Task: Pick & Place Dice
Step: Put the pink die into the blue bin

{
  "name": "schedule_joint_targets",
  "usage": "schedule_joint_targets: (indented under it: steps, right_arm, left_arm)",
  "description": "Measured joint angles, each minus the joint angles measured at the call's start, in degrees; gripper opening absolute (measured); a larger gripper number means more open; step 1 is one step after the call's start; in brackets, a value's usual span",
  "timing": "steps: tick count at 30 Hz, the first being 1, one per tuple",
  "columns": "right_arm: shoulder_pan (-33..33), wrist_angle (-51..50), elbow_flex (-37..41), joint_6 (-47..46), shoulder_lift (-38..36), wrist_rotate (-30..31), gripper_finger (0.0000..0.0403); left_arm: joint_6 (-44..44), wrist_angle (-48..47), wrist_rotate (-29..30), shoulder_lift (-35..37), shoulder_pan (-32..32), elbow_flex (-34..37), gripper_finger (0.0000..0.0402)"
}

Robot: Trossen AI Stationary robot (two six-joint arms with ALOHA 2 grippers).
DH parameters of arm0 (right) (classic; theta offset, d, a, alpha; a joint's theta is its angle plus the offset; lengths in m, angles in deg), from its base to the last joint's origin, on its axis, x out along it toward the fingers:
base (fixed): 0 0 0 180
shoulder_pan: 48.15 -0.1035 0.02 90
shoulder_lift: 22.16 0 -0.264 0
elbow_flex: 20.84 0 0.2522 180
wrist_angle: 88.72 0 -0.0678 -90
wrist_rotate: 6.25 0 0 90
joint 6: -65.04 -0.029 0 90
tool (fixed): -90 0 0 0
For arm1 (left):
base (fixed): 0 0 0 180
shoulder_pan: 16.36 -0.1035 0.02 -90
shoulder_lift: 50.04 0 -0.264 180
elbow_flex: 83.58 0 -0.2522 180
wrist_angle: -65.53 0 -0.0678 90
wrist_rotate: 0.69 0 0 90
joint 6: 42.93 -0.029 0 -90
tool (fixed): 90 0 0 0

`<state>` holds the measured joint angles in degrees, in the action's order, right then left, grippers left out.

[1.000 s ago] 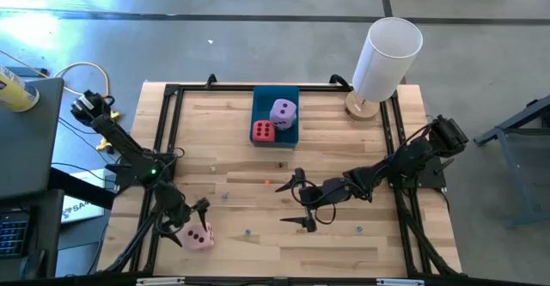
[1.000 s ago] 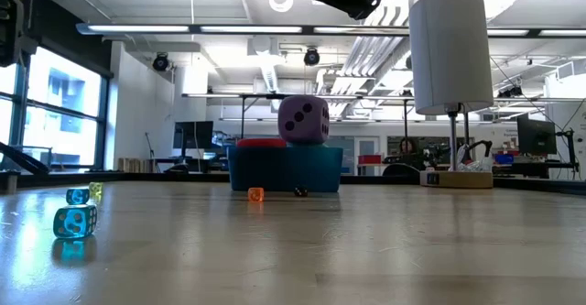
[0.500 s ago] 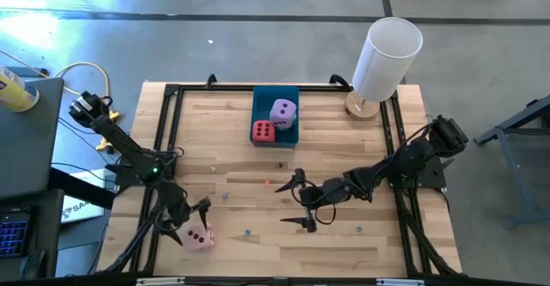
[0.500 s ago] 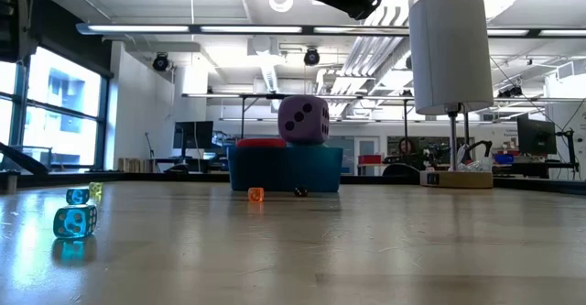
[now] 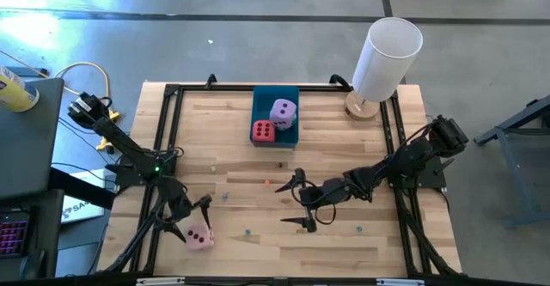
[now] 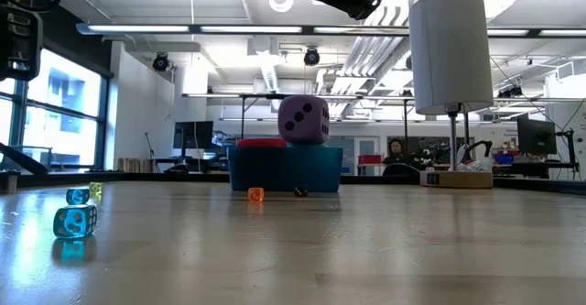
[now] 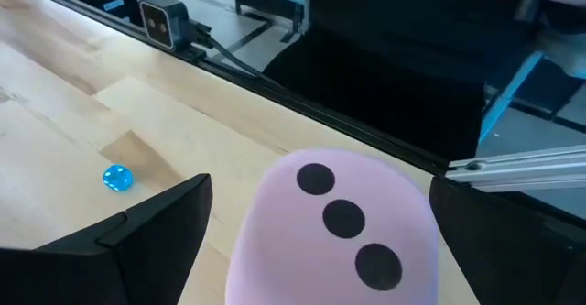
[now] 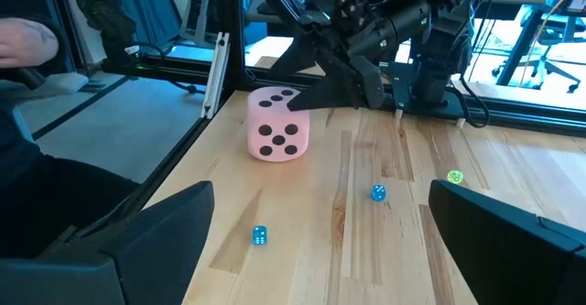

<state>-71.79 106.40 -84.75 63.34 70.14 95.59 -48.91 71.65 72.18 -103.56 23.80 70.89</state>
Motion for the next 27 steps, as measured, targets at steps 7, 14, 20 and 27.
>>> schedule_joint_targets:
  steps: [7, 14, 20, 27]
  right_arm:
    - [0.0, 0.0, 0.0, -0.02, 0.0, 0.0, 0.0396]
    - [0.0, 0.0, 0.0, -0.02, 0.02, 0.0, 0.0396]
    - [0.0, 0.0, 0.0, -0.02, 0.02, 0.0, 0.0396]
    - [0.0, 0.02, 0.0, -0.02, 0.0, 0.0, 0.0396]
  left_arm:
    - [-1.11, -0.09, -2.55, 0.0, 0.0, 0.0, 0.0398]
    - [-0.93, -0.06, -2.57, 0.0, 0.0, 0.2, 0.0398]
    - [-0.63, 0.13, -2.57, 0.0, 0.02, 0.83, 0.0398]
    - [-0.85, 0.56, -2.57, 0.0, 0.02, 0.83, 0.0398]
